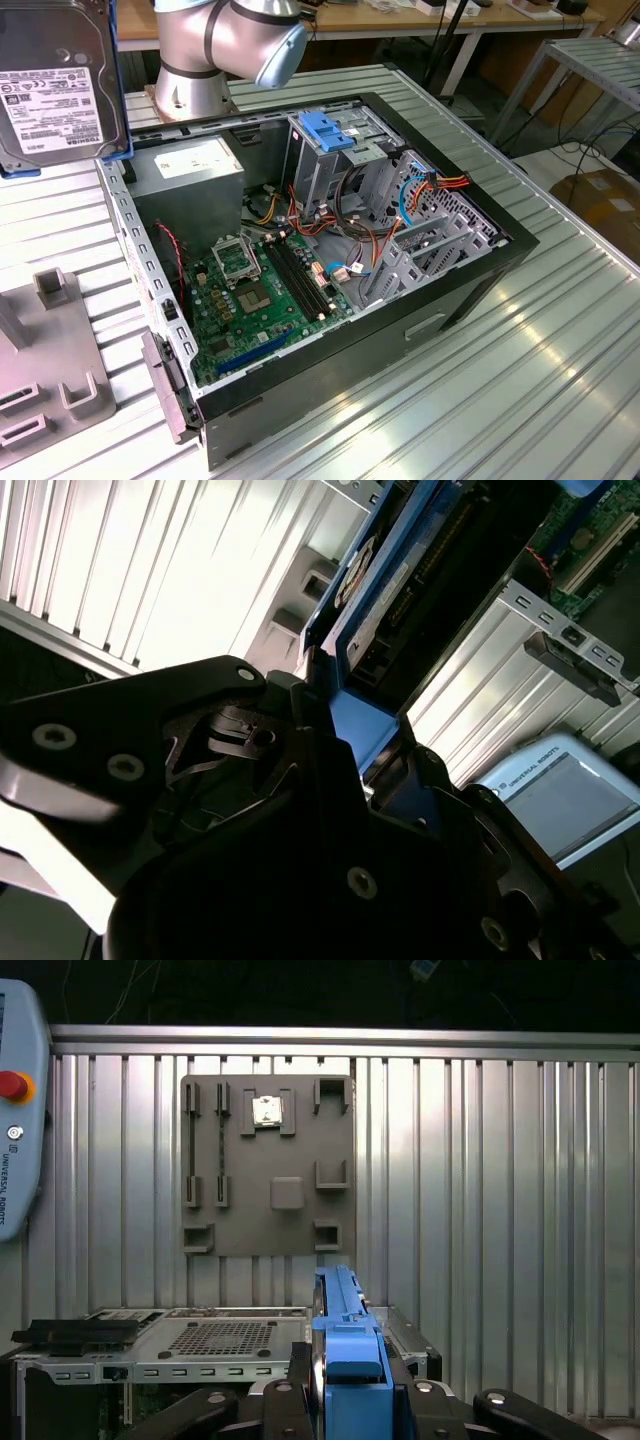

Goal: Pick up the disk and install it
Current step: 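Pick up the disk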

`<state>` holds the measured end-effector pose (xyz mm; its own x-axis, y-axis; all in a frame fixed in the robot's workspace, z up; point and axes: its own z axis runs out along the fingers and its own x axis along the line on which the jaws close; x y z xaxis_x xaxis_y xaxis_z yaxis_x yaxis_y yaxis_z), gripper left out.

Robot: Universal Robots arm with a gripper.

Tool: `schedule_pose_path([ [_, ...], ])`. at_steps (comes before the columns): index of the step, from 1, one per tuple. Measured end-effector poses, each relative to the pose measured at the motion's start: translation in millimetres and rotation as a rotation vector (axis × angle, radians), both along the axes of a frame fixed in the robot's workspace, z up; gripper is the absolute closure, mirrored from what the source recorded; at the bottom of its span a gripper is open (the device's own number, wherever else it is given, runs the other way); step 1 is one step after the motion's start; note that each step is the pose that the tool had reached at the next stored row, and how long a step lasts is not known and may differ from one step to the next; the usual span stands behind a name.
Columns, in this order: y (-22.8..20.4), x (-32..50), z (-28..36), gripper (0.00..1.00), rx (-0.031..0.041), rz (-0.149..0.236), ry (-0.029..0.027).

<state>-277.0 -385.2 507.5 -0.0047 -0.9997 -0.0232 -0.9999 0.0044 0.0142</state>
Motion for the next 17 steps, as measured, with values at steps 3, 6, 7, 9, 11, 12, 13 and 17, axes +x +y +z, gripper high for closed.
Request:
schedule_pose_path([
  [3, -0.1, 7.9, 0.0, 0.63, 0.0, 0.0, 0.0],
  [6, -0.2, 15.5, 0.0, 0.63, -0.0001, 0.0, 0.0],
  [7, -0.2, 17.6, -0.1, 0.63, 0.0, 0.0, 0.0],
  [9, -0.3, 28.7, -0.1, 0.63, 0.0, 0.0, 0.0],
  [11, -0.3, 33.9, -0.1, 0.63, 0.0, 0.0, 0.0001],
  [12, -0.4, 36.5, -0.1, 0.63, -0.0001, 0.0, 0.0],
  [13, -0.4, 38.5, -0.2, 0.63, 0.0, 0.0, 0.0],
  [17, -0.6, 49.0, -0.3, 0.63, 0.0, 0.0, 0.0],
])
